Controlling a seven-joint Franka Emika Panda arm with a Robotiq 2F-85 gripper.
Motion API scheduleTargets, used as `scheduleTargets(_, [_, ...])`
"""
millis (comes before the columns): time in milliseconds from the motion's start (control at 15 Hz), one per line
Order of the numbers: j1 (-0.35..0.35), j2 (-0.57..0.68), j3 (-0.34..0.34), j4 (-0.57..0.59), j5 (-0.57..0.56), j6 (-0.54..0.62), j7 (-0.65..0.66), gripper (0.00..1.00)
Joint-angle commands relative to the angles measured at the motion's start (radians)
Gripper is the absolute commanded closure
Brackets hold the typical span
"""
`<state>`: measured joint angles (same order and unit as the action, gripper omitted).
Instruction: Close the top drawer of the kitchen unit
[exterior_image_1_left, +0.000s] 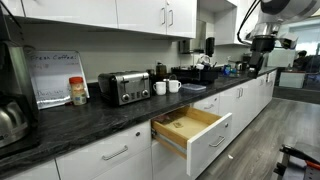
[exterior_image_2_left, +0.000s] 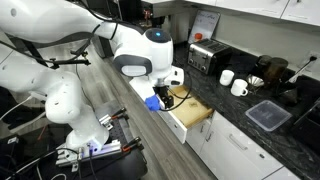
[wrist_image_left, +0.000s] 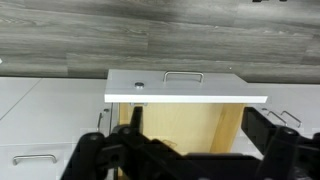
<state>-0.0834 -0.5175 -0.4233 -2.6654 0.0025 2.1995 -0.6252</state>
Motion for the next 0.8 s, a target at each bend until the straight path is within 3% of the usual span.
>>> scheduleTargets(0, [0.028, 0.081, 0.001, -0.022, 0.056, 0.059, -0.108, 0.0])
scheduleTargets(467, [0.078, 0.21, 0.049, -0.068, 0.112, 0.164, -0.256, 0.0])
scheduleTargets(733, [0.114, 0.271, 0.083, -0.105, 0.191, 0.309, -0.363, 0.0])
